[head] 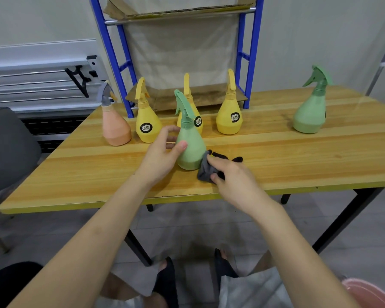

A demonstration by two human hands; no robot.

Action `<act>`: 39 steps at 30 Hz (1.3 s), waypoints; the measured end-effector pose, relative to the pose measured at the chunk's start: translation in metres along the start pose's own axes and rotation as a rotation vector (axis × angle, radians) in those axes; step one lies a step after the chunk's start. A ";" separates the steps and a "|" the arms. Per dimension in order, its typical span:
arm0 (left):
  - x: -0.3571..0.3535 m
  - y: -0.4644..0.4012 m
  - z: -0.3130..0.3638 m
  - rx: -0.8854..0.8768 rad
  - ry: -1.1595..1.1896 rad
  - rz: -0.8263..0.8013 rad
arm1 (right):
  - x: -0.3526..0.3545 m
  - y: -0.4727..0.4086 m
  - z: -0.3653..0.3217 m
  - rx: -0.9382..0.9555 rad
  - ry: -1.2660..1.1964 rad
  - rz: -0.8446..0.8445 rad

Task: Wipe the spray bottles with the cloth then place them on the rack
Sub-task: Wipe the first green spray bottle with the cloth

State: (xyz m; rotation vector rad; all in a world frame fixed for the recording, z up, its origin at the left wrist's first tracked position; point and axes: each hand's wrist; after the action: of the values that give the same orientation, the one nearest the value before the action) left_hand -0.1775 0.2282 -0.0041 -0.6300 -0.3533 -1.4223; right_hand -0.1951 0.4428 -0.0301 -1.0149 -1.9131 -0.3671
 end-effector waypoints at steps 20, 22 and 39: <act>-0.007 -0.008 0.008 0.002 -0.039 -0.064 | 0.004 -0.027 0.007 -0.092 0.036 0.087; -0.008 -0.007 0.008 0.003 -0.051 -0.067 | 0.010 -0.035 0.011 -0.095 0.030 0.046; -0.035 -0.017 0.032 0.024 -0.112 -0.029 | 0.031 -0.004 0.042 -0.046 -0.133 0.175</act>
State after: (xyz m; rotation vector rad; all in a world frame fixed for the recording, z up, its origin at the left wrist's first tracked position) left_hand -0.1946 0.2750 0.0042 -0.6887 -0.4688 -1.4121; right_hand -0.2308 0.4810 -0.0269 -1.2543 -1.9220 -0.2492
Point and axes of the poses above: each hand's wrist, its own y-axis away from the middle knuckle, its own x-axis out of the back of the hand, z = x × y, and after that the axes turned 13 degrees about -z, right-handed
